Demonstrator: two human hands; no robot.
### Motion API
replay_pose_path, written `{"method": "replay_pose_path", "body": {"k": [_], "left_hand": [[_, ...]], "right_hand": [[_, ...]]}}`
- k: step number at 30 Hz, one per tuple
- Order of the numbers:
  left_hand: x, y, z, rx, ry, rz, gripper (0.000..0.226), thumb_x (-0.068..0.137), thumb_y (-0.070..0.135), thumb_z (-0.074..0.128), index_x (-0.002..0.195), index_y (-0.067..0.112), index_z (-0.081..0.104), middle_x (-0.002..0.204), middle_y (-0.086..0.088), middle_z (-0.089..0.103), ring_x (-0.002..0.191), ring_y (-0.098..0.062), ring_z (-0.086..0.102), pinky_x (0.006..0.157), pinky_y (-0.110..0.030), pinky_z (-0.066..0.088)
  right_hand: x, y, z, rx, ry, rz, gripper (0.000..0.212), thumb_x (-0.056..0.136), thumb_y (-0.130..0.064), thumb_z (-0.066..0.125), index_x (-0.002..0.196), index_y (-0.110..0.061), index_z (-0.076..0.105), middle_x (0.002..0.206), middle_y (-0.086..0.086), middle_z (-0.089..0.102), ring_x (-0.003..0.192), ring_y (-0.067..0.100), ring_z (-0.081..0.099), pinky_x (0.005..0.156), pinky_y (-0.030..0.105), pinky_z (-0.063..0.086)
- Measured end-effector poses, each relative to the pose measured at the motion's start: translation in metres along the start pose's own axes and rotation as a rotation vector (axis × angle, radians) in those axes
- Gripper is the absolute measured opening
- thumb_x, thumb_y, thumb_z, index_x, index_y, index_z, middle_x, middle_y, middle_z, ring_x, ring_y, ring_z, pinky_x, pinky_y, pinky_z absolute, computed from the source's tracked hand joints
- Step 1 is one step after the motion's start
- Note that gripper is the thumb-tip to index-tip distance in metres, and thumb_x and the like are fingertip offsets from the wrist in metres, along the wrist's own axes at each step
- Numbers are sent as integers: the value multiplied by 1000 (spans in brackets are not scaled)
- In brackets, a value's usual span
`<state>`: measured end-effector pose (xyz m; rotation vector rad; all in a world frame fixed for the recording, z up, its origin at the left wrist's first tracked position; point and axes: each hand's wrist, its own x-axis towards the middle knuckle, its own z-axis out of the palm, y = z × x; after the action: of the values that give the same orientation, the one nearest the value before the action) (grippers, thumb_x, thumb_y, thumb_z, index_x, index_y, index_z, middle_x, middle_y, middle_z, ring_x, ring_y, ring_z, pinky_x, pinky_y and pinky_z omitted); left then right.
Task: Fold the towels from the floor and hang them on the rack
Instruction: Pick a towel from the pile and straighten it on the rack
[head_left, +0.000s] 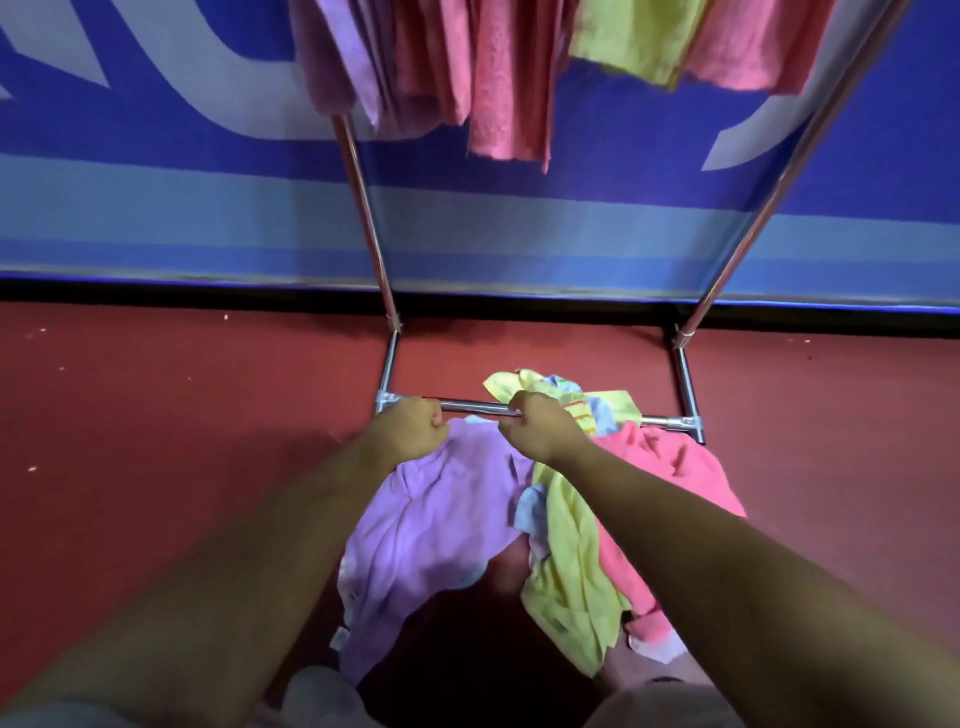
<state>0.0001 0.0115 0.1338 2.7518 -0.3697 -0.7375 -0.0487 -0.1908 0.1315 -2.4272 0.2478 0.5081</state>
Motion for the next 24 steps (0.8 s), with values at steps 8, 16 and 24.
{"method": "replay_pose_path", "body": {"k": [8,16,24], "left_hand": [[52,-43,74,22,-118,-36,27,93,12,51,109,-5,64,115,-22,64,110,-36,60,85,-32,39],[83,-59,150,15,-189,-10,43,97,22,55,136,4,51,135,-8,54,130,-20,48,102,-19,33],[90,-55,158,-148,-65,-46,26,98,22,53,107,4,70,106,-15,72,99,-29,64,78,-30,37]], "right_hand": [[66,40,92,-58,-91,31,42,90,-28,59,125,-4,57,126,17,58,122,34,53,101,41,44],[91,75,148,-78,-169,77,53,91,-24,62,139,-8,48,139,16,49,129,33,49,106,36,38],[96,84,151,-136,-35,51,19,94,-8,51,100,-6,70,101,16,69,98,30,65,77,31,43]]}}
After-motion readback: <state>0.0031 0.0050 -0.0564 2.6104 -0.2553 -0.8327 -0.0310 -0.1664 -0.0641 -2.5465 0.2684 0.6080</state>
